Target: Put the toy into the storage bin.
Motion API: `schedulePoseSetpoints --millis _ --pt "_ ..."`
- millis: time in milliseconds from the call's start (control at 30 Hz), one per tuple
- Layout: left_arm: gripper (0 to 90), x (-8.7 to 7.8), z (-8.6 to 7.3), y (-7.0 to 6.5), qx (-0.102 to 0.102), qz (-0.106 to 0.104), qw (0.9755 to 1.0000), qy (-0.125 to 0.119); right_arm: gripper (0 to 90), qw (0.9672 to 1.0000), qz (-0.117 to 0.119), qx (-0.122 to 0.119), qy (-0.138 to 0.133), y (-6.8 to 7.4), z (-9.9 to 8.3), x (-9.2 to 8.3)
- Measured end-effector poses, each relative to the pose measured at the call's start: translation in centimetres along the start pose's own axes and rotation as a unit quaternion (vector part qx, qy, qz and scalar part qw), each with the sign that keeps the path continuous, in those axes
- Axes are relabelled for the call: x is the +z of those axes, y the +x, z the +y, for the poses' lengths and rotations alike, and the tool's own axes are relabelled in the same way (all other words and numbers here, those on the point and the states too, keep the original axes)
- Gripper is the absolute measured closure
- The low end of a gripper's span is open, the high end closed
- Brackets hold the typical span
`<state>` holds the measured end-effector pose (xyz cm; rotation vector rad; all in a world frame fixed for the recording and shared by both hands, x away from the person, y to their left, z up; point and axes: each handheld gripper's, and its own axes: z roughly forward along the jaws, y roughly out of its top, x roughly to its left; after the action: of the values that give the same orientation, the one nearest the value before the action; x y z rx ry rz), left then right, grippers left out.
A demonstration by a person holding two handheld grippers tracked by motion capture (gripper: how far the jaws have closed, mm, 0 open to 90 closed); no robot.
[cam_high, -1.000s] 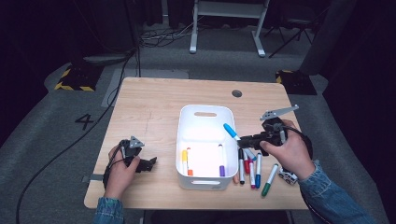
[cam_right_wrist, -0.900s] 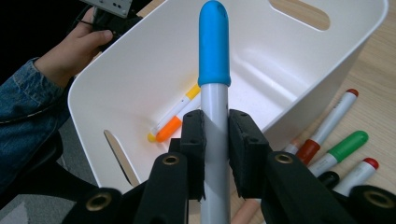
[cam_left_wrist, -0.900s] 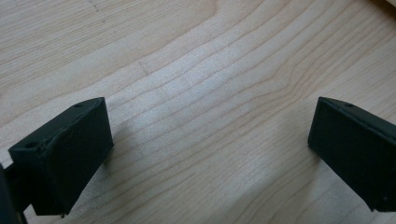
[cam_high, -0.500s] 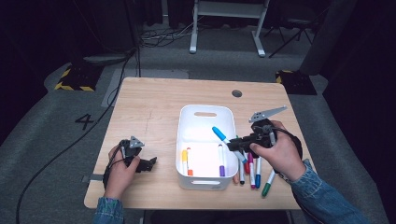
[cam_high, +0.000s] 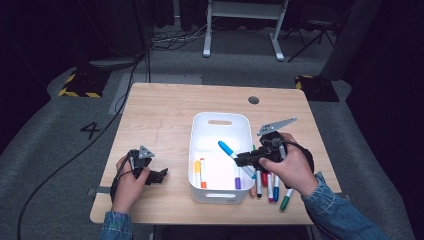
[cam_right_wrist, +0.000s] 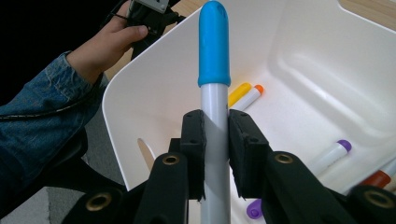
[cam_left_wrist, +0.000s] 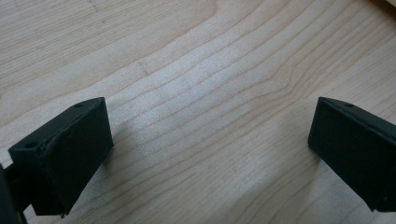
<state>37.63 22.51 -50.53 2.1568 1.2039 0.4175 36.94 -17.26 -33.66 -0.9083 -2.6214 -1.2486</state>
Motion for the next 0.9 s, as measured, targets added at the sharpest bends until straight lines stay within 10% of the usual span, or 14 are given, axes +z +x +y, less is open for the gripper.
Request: schedulePoseSetpoints --millis 900 --pt "0.0 0.0 0.0 0.0 -0.001 -0.001 1.0 0.0 76.8 0.9977 -0.011 -0.024 0.062 0.5 -1.2 2.9"
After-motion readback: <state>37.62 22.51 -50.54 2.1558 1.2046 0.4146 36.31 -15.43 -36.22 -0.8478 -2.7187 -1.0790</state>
